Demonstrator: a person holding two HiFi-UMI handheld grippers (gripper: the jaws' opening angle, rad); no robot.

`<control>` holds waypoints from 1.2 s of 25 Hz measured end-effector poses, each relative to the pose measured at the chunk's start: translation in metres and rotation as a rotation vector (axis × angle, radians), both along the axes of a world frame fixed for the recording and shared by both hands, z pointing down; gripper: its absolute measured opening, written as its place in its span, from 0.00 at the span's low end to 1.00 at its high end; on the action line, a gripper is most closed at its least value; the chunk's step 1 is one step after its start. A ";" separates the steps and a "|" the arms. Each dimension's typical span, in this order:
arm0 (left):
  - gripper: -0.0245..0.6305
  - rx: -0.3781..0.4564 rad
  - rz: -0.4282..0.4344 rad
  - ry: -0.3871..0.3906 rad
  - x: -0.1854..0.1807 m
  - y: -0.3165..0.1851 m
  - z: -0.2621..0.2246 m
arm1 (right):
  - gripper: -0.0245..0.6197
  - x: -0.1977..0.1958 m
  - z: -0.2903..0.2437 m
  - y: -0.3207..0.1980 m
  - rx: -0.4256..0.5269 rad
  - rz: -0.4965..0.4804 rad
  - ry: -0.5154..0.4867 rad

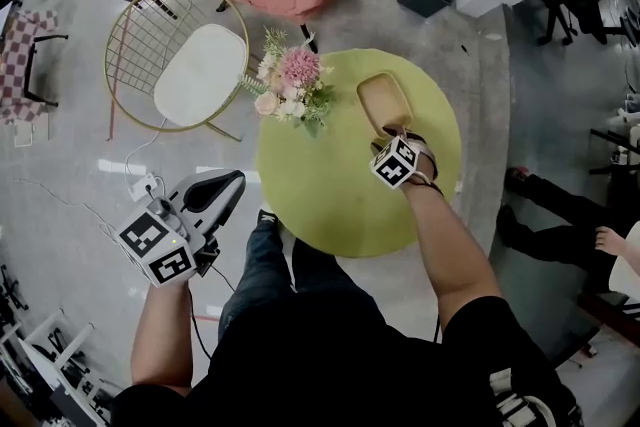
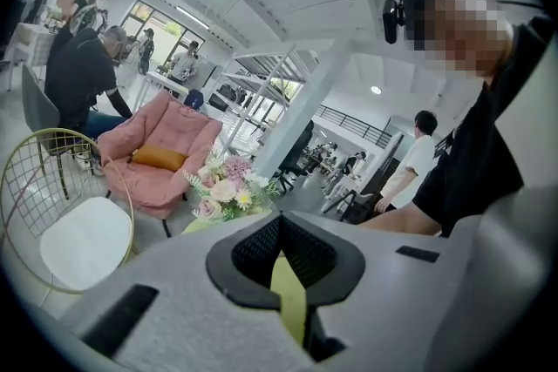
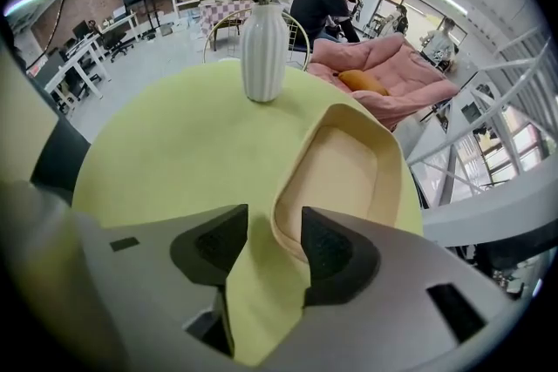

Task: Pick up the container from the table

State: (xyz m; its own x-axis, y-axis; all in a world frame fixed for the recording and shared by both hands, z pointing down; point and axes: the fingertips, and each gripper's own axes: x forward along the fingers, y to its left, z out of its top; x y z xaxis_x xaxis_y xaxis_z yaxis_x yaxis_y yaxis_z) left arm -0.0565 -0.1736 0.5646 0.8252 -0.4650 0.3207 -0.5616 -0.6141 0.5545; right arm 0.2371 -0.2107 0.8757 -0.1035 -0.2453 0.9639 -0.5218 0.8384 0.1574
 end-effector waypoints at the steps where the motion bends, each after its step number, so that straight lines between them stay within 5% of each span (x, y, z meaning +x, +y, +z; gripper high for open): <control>1: 0.06 -0.001 0.000 -0.003 -0.002 0.000 0.000 | 0.35 0.000 0.001 -0.001 0.000 0.001 0.003; 30: 0.06 -0.026 0.022 -0.005 -0.024 0.009 0.015 | 0.08 -0.006 0.007 0.004 -0.036 0.017 0.075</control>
